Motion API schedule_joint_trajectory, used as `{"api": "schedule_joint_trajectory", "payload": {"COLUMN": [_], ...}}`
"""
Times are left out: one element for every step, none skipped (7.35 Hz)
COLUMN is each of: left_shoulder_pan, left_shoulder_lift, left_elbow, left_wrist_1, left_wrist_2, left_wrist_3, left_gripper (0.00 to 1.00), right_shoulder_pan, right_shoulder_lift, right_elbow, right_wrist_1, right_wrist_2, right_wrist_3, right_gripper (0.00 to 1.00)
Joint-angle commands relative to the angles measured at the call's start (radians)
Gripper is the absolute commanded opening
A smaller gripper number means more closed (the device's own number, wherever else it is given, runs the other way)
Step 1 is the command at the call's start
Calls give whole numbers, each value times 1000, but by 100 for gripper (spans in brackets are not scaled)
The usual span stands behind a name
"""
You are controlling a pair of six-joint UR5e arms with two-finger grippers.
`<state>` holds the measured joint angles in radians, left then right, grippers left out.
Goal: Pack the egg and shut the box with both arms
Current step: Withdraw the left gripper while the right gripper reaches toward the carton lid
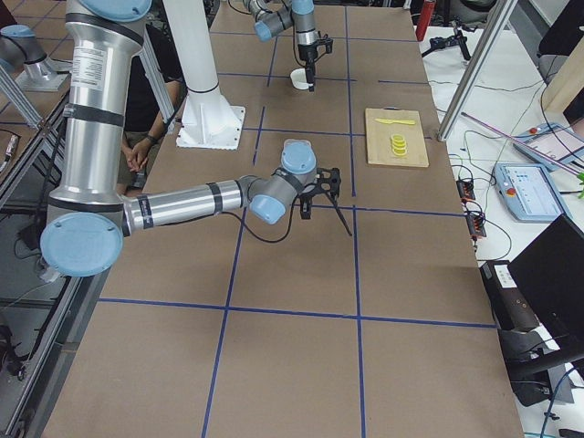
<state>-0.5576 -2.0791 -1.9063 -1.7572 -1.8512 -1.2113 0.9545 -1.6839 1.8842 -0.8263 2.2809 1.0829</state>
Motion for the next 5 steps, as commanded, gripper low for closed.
{"api": "schedule_joint_trajectory", "payload": {"left_shoulder_pan": [-31, -41, -48, -73, -120], "left_shoulder_lift": [60, 73, 79, 88, 124], "left_elbow": [-20, -20, -22, -23, -34], "left_wrist_1": [1, 1, -1, 1, 1], "left_wrist_2": [0, 1, 1, 0, 0], "left_wrist_3": [48, 77, 79, 116, 215], "left_gripper": [71, 71, 71, 71, 71], "right_shoulder_pan": [-275, -396, -504, -534, -537], "right_shoulder_lift": [154, 227, 365, 544, 647], "right_elbow": [24, 21, 18, 25, 54], "right_wrist_1": [9, -20, -160, -382, -522], "right_wrist_2": [-265, -396, -532, -573, -572], "right_wrist_3": [316, 392, 446, 480, 512], "right_gripper": [100, 100, 100, 100, 100]}}
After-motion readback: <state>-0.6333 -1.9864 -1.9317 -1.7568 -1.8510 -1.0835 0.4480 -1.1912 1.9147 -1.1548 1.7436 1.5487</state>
